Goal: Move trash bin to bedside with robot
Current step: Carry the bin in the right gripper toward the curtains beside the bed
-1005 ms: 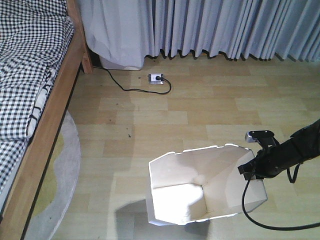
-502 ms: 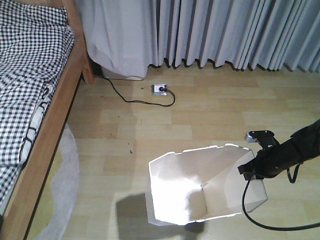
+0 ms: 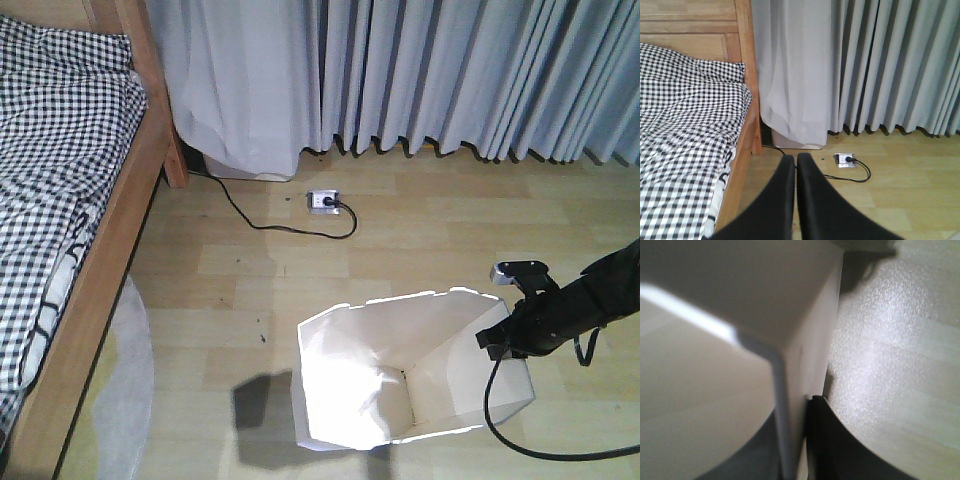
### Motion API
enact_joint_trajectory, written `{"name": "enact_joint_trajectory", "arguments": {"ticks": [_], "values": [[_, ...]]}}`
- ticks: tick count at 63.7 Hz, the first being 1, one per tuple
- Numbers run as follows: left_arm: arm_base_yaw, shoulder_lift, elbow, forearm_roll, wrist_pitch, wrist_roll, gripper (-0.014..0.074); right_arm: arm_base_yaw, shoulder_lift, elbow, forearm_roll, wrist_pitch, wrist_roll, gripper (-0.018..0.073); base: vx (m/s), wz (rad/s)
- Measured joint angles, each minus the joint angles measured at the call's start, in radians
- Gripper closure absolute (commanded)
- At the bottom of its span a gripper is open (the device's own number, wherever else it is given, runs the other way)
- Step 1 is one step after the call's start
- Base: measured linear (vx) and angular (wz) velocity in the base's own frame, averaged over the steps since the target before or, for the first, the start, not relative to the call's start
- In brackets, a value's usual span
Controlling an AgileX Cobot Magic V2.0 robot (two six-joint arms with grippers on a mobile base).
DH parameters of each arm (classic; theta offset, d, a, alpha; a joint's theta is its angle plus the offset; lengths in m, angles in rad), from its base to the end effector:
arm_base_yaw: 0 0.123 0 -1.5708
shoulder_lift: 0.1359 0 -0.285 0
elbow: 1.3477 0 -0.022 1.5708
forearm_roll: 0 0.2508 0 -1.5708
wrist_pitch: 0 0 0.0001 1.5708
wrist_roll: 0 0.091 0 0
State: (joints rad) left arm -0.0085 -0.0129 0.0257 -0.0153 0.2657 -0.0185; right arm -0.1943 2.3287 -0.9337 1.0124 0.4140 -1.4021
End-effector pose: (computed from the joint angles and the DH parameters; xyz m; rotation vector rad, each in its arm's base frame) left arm 0.0549 -0.0008 0.1811 -0.0189 1.7621 -0.0339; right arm 0.3116 -0.0296 -0.0204 -0.3575 2.9427 0.4805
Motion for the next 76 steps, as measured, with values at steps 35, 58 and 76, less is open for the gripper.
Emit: {"name": "enact_joint_trajectory", "arguments": {"ticks": [35, 58, 76], "values": [[0.000, 0.000, 0.000, 0.000, 0.000, 0.000, 0.0602, 0.000, 0.000, 0.000, 0.000, 0.000, 0.000, 0.0566, 0.21, 0.01], [0.000, 0.000, 0.000, 0.000, 0.000, 0.000, 0.0602, 0.000, 0.000, 0.000, 0.000, 0.000, 0.000, 0.0566, 0.19, -0.06], [0.000, 0.000, 0.000, 0.000, 0.000, 0.000, 0.0602, 0.000, 0.000, 0.000, 0.000, 0.000, 0.000, 0.0566, 0.20, -0.12]]}}
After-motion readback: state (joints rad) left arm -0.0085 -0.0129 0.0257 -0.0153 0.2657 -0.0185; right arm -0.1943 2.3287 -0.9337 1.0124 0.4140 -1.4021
